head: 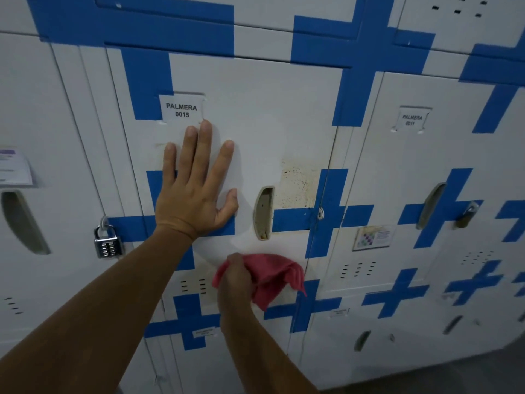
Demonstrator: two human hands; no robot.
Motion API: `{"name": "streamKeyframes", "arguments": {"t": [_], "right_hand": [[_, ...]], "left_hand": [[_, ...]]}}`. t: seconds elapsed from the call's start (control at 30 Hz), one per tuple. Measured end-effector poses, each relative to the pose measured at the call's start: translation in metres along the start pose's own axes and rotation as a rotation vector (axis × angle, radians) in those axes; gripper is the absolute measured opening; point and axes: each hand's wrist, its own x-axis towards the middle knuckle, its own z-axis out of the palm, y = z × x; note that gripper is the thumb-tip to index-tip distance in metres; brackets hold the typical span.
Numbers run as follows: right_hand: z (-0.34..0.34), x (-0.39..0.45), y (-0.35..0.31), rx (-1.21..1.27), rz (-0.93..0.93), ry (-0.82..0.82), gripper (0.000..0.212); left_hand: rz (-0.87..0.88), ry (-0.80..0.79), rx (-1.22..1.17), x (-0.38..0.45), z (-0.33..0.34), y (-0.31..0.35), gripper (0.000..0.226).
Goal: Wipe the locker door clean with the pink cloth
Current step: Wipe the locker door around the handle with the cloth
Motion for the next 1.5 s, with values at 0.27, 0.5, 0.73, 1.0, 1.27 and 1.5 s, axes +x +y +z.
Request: {"name": "streamKeyframes", "arguments": {"t": [0.27, 0.5, 0.73, 1.0, 1.27, 1.5], "right_hand": [[-0.023, 0.008, -0.042, -0.108, -0.147, 0.116, 0.022], [0.006, -0.022, -0.002, -0.39, -0.247, -0.114, 0.015], [-0.036, 0.002, -0.034, -0.464, -0.237, 0.033, 0.024], [-0.002, -0.006, 0.0, -0.579, -0.404, -0.035, 0.015], [-0.044, 0.029, -0.02, -0.315, -0.387, 0.087, 0.023], [-0.013, 0.024, 0.028, -0.385, -0.684, 0.18, 0.095]], "left_hand": [[-0.011, -0.018, -0.014, 0.0, 0.0, 0.001, 0.079], [-0.001, -0.001, -0.004, 0.0, 0.001, 0.001, 0.079], [-0.005, -0.01, -0.014, -0.001, 0.0, 0.002, 0.077], [-0.008, -0.014, -0.007, 0.0, 0.0, 0.002, 0.078], [-0.008, -0.03, -0.002, 0.0, 0.0, 0.002, 0.079], [-0.001, 0.011, 0.021, 0.0, 0.002, 0.001, 0.078]]}}
